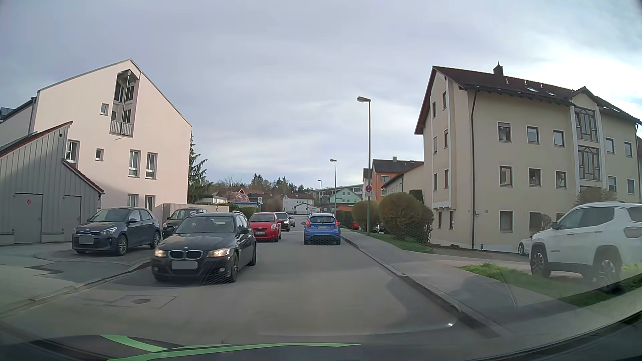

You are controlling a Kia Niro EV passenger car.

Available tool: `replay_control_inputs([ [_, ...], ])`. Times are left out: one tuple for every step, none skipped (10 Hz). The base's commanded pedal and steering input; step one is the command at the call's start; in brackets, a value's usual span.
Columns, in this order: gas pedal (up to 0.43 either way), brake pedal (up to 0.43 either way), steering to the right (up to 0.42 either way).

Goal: Follow the waypoints while adhering to traffic rules and regulations

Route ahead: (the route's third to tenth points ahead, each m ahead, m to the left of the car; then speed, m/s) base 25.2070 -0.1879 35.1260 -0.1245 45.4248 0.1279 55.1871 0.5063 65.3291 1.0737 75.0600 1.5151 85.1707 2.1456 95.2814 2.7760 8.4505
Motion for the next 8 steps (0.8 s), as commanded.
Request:
replay_control_inputs([
  [0.098, 0.000, 0.001],
  [0.098, 0.000, 0.001],
  [0.098, 0.000, 0.001],
  [0.098, 0.000, 0.001],
  [0.098, 0.000, 0.000],
  [0.098, 0.000, -0.001],
  [0.098, 0.000, -0.002],
  [0.098, 0.000, -0.003],
])
